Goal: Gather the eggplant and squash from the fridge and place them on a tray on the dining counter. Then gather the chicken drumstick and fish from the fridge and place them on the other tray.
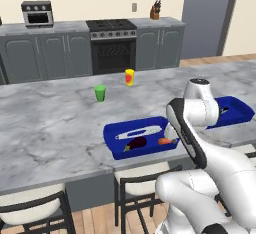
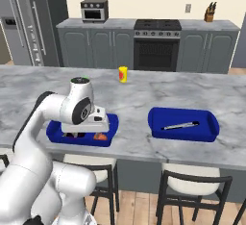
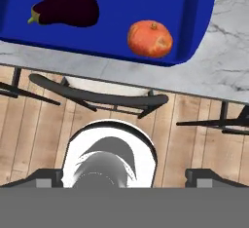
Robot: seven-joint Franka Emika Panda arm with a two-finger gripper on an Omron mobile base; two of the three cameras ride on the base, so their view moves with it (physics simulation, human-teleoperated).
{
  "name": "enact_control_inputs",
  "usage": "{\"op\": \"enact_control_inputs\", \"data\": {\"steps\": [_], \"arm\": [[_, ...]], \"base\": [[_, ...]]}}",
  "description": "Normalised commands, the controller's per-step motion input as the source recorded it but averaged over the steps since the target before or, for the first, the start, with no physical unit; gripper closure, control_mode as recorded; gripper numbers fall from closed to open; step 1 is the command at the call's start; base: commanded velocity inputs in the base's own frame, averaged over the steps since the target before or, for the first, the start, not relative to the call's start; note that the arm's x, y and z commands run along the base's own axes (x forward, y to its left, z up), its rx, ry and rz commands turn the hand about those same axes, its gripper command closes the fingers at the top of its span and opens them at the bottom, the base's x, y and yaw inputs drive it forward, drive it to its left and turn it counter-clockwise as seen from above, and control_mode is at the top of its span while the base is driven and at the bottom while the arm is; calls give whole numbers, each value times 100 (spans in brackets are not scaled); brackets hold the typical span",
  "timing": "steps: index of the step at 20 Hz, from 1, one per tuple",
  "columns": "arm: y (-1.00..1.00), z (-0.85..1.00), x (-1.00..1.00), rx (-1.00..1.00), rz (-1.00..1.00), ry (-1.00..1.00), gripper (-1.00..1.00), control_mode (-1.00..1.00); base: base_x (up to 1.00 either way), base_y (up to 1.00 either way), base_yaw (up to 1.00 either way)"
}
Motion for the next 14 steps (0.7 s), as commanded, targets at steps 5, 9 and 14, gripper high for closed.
{"op": "enact_control_inputs", "data": {"steps": [5, 9, 14], "arm": [[4, 49, -57, 0, 0, 0, -100, -100], [1, 4, -9, 0, 0, 0, -100, -100], [0, 0, 0, 0, 0, 0, -100, 100]], "base": [[0, 0, 0], [0, 0, 0], [-34, 0, 0]]}}
